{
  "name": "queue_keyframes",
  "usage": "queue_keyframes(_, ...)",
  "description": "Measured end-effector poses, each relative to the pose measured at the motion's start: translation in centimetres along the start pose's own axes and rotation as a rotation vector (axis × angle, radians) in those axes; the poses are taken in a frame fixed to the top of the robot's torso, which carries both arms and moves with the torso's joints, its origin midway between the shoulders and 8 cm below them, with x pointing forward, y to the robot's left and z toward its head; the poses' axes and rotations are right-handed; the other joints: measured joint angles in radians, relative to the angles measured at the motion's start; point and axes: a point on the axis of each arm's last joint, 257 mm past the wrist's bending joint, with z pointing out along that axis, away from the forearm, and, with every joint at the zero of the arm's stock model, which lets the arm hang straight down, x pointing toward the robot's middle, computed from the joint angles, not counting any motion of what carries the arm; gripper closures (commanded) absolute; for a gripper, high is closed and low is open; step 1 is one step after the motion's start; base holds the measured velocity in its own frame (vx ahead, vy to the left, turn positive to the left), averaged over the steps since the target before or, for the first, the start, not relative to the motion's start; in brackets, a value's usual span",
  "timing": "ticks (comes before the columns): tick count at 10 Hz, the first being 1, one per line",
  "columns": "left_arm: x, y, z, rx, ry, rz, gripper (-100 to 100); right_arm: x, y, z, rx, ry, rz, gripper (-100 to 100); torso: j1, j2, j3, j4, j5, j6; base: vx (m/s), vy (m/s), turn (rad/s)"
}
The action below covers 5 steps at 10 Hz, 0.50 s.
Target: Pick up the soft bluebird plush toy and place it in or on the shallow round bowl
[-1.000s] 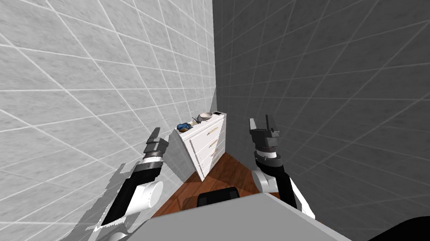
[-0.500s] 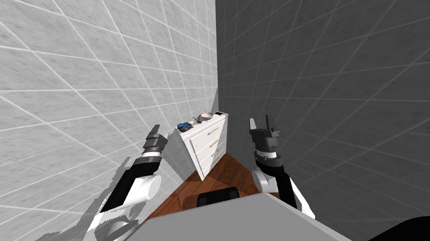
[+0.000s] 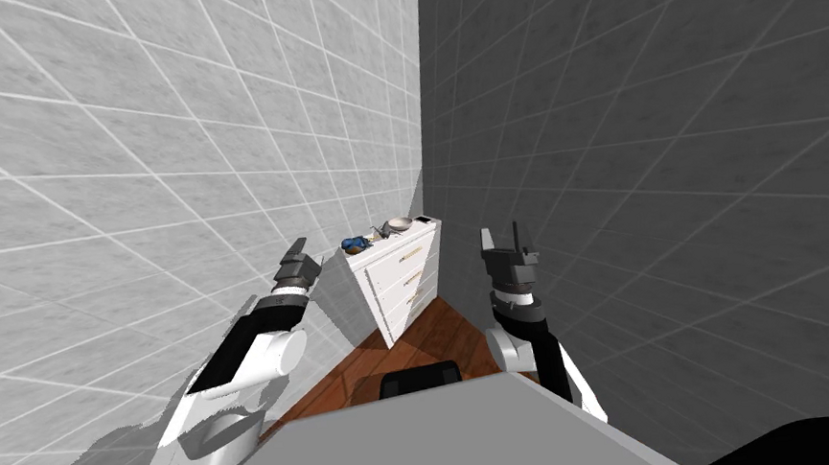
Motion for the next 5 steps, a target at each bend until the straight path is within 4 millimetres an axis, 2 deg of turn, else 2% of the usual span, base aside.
queue_keyframes(2, -0.5, -0.3, 0.8, -0.016, -0.008, -0.009, -100, 0.0, 0.0, 0.0, 0.0, 0.0, 0.0, 0, -0.001, 0.0, 0.0, 0.0, 0.0, 0.0, 0.013, -0.055, 0.084)
queue_keyframes(4, -0.8, 0.3, 1.0, -0.051, -0.013, -0.014, -100, 0.0, 0.0, 0.0, 0.0, 0.0, 0.0, 0, 0.0, 0.0, 0.0, 0.0, 0.0, 0.0, 0.015, -0.033, 0.048)
queue_keyframes(5, -1.0, -0.2, 1.3, -0.052, -0.017, -0.019, -100, 0.0, 0.0, 0.0, 0.0, 0.0, 0.0, 0, 0.0, 0.0, 0.0, 0.0, 0.0, 0.0, 0.017, -0.046, 0.07)
